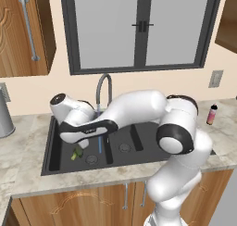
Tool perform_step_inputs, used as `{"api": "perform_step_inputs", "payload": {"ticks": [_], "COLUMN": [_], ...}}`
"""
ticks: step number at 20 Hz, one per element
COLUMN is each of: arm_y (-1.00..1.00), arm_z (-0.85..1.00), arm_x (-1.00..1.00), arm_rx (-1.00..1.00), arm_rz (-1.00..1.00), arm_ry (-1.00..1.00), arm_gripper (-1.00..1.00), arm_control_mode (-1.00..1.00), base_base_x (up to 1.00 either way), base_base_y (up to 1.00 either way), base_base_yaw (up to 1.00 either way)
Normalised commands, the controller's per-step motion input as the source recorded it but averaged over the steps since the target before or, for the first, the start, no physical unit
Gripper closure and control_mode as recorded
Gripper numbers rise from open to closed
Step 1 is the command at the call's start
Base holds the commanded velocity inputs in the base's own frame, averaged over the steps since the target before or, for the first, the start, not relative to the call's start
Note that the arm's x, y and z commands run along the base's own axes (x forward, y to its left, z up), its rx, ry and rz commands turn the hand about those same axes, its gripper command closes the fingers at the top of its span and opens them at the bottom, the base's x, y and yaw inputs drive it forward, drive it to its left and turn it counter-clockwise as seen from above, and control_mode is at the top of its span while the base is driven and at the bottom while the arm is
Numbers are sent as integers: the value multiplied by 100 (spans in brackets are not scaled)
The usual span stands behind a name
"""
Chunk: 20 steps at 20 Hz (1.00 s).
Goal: Turn on the sink faucet. Then move the broccoli from the counter to the sink. Turn off the sink. Move the vegetable from the sink to the pot next to the stove. Finally move the pot to the rear right burner.
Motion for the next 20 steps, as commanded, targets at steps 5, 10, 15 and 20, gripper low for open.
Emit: {"api": "perform_step_inputs", "payload": {"ticks": [5,10,15,20], "arm_y": [-8,-16,-27,-37], "arm_z": [71,36,14,7], "arm_x": [-29,-24,-35,-49], "arm_rx": [0,0,0,0], "arm_rz": [4,16,23,25], "arm_ry": [-3,-5,-4,-4], "arm_gripper": [-100,-100,-100,-100], "arm_control_mode": [-100,-100,-100,-100], "base_base_x": [0,0,0,0], "base_base_y": [0,0,0,0], "base_base_yaw": [0,0,0,0]}}
